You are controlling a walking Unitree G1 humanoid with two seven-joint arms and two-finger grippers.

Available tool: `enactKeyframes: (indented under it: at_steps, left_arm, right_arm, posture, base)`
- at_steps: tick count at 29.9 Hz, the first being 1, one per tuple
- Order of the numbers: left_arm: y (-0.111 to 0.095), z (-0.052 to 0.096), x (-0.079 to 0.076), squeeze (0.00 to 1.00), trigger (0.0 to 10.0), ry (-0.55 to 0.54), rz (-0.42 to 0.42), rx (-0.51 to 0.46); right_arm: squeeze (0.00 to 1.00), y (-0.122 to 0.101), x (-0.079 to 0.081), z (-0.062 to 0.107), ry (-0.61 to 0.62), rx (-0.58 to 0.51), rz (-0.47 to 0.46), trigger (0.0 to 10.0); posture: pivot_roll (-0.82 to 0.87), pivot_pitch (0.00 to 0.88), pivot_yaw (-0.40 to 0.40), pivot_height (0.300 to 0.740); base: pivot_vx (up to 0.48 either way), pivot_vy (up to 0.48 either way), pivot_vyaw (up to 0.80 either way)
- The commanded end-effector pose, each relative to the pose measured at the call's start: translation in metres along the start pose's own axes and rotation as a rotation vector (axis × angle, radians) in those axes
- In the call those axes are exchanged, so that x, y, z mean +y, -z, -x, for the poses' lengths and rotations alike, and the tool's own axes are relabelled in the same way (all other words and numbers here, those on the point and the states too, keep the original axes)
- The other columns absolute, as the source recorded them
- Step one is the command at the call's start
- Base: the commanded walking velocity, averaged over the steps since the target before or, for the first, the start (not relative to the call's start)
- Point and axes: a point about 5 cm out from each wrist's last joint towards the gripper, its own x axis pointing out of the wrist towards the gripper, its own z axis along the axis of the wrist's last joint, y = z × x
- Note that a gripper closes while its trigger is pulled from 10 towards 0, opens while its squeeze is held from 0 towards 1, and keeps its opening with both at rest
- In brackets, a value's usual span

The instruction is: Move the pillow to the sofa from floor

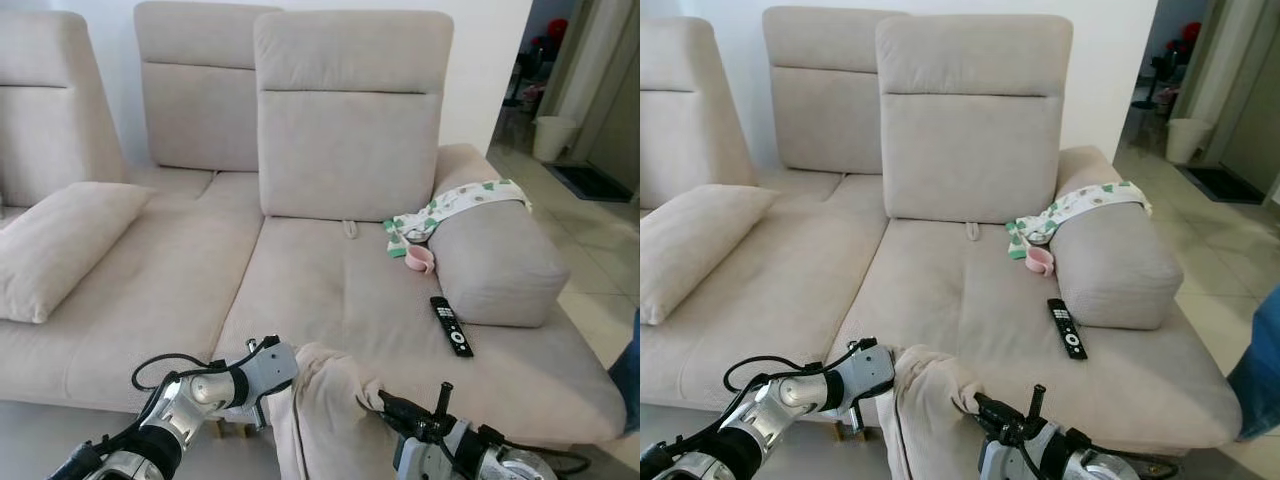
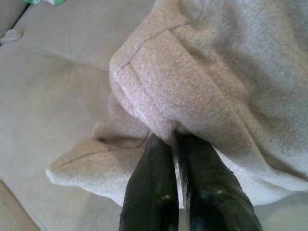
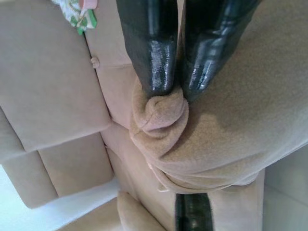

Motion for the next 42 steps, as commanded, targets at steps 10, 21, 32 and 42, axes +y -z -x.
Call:
enactKeyframes:
  at_steps: [10, 21, 32, 42]
  left_arm:
    - [-0.009, 0.023, 0.04, 0.0, 0.0, -0.373, 0.063, -0.065]
    - [-0.009, 0.03, 0.033, 0.0, 10.0, -0.38, 0.201, -0.146]
    - [-0.033, 0.042, 0.012, 0.0, 10.0, -0.105, -0.22, -0.24]
    - [-0.026, 0.056, 0.019, 0.0, 10.0, -0.026, -0.361, -0.159]
  right_arm:
    - [0.0, -0.024, -0.044, -0.008, 0.321, -0.098, -0.094, 10.0]
    - [0.0, -0.038, -0.042, -0.018, 0.353, -0.147, -0.148, 10.0]
    - [0.0, -0.047, -0.036, -0.016, 0.304, -0.19, -0.159, 10.0]
    - [0.0, -0.047, -0.039, -0.014, 0.318, -0.193, -0.156, 10.0]
  posture:
    - [0.13, 0.039, 0.001, 0.545]
    - [0.14, 0.032, -0.01, 0.575]
    - [0.13, 0.028, -0.017, 0.625]
    - [0.13, 0.021, -0.011, 0.66]
  base:
    - [0.0, 0.0, 0.0]
    - [0.0, 0.0, 0.0]
    - [0.0, 0.0, 0.0]
    - [0.0, 0.0, 0.0]
